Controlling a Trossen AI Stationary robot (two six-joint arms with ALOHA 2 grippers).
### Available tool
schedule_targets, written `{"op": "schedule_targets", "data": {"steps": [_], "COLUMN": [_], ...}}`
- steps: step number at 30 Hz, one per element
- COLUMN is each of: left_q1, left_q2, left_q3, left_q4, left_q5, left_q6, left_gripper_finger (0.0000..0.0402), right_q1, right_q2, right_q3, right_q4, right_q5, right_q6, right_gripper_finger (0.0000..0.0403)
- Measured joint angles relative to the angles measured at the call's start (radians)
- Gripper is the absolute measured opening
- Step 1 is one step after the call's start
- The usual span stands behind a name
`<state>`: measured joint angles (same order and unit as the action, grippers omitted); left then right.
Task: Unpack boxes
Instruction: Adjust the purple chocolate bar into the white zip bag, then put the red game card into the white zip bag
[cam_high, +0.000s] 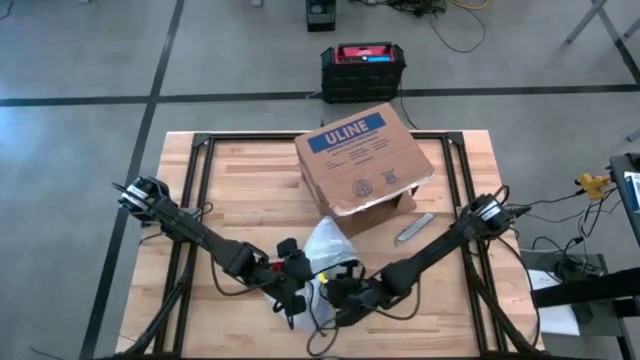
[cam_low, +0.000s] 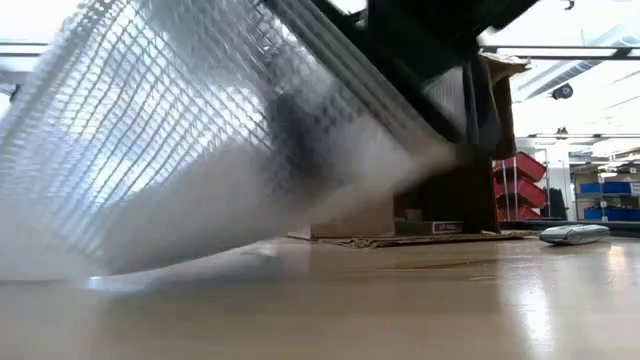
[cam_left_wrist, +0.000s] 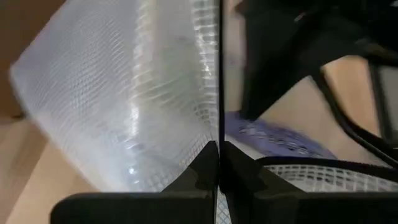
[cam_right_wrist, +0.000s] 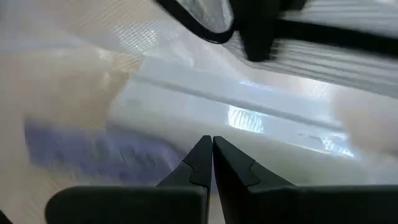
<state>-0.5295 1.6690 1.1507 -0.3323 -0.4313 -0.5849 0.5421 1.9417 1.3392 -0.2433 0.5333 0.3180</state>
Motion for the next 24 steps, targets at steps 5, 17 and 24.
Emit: {"op": "schedule_targets", "data": {"steps": [5,17,24], "left_q1": [0.001,0.007,-0.011], "left_q2": [0.0,0.0,-0.015], "left_q3": [0.0,-0.004,-0.004], "left_q4": [0.028,-0.313,-0.412], "left_q5": [-0.113,-0.285,-0.284], "left_q6": [0.005,-0.232,-0.402], "left_gripper_finger": [0.0,0.0,0.0], "right_q1": [-0.032,-0.006,0.01], "right_q2": [0.09,-0.047,-0.136], "right_q3": [-0.005,-0.003,-0.043], "right_q4": [0.246,0.172,-0.069], "right_q5": [-0.318,-0.464,-0.193], "right_q6": [-0.12,-0.18,-0.066], "right_gripper_finger": [0.0,0.0,0.0]}}
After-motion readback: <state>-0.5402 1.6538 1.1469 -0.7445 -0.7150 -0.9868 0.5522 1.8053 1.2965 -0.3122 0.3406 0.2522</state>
